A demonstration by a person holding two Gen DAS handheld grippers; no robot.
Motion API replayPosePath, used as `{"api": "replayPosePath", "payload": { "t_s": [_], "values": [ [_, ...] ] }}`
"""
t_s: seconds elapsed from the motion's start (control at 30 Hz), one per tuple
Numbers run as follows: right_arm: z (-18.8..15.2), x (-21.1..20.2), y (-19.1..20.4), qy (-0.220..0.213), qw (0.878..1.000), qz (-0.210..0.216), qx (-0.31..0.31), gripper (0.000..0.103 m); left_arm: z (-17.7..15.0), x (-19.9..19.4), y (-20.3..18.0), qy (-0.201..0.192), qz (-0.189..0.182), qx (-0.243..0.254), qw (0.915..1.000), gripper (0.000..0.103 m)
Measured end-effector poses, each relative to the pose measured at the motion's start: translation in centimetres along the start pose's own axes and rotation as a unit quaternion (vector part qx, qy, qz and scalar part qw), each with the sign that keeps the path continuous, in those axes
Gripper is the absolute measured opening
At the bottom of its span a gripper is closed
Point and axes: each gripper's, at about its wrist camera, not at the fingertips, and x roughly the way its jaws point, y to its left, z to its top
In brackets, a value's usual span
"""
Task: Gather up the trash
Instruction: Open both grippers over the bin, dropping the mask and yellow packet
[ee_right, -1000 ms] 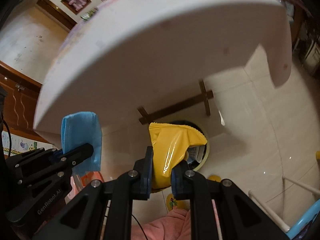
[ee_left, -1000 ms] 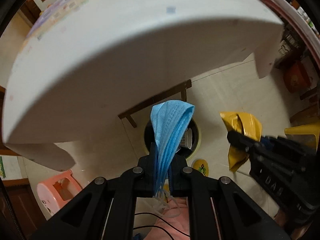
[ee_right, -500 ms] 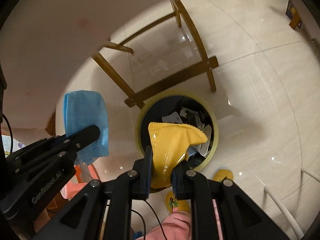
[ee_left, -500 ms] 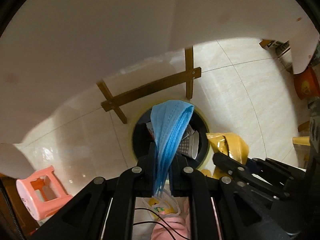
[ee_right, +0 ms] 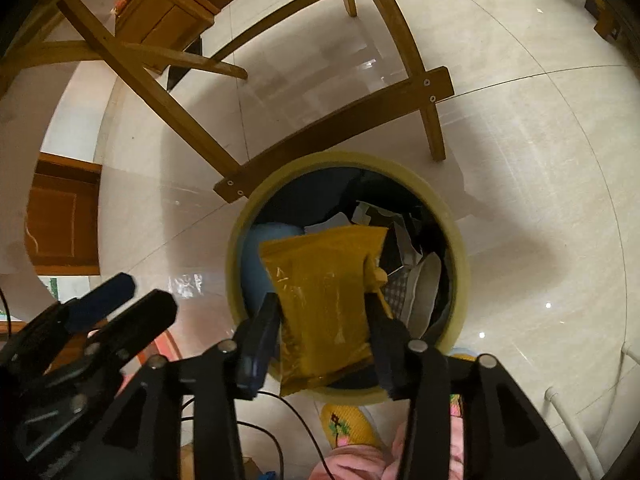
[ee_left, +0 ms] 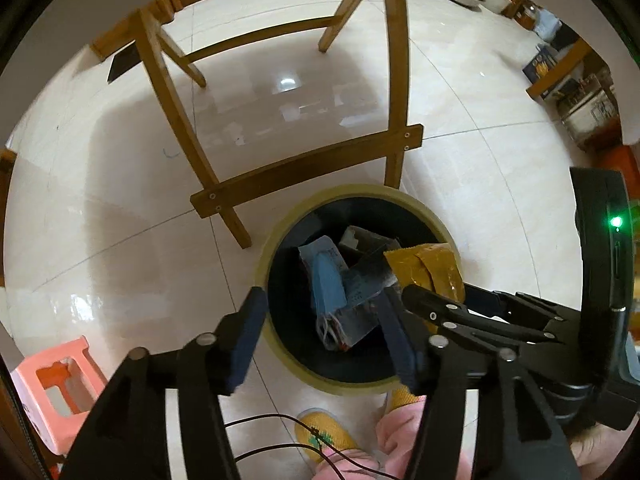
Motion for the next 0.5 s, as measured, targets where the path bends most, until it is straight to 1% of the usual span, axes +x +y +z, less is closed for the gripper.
{"api": "replayPosePath", "payload": {
  "t_s": [0.1, 0.2, 0.27, 0.33, 0.5],
  "values": [
    [0.0, 0.2, -0.1, 0.000, 1.000, -0.004, 0.004, 0.047, -0.1, 0.1, 0.5, 0.007, 0.002, -0.006, 1.0000, 0.058],
    [-0.1, -0.1, 0.0, -0.001, 1.000, -0.008, 0.003, 0.049, -0.2, -0.2, 0.8, 0.007, 0.003, -0.007, 0.9999, 0.058],
    [0.0, -0.4, 0.3, -0.005, 1.000, -0.010, -0.002, 0.059, -0.4, -0.6, 0.8, 0.005, 0.006, -0.005, 1.0000, 0.058],
    [0.0, -0.8, 0.6, -0.006, 1.000, -0.015, -0.007, 0.064, -0.6, -1.2, 0.9, 0.003, 0.010, -0.004, 0.9999, 0.058],
    [-0.1, -2.6, 1.4, 0.000, 1.000, -0.022, -0.014, 0.064, -1.4, -3.4, 1.4, 0.009, 0.012, -0.021, 0.9997, 0.058]
  ]
}}
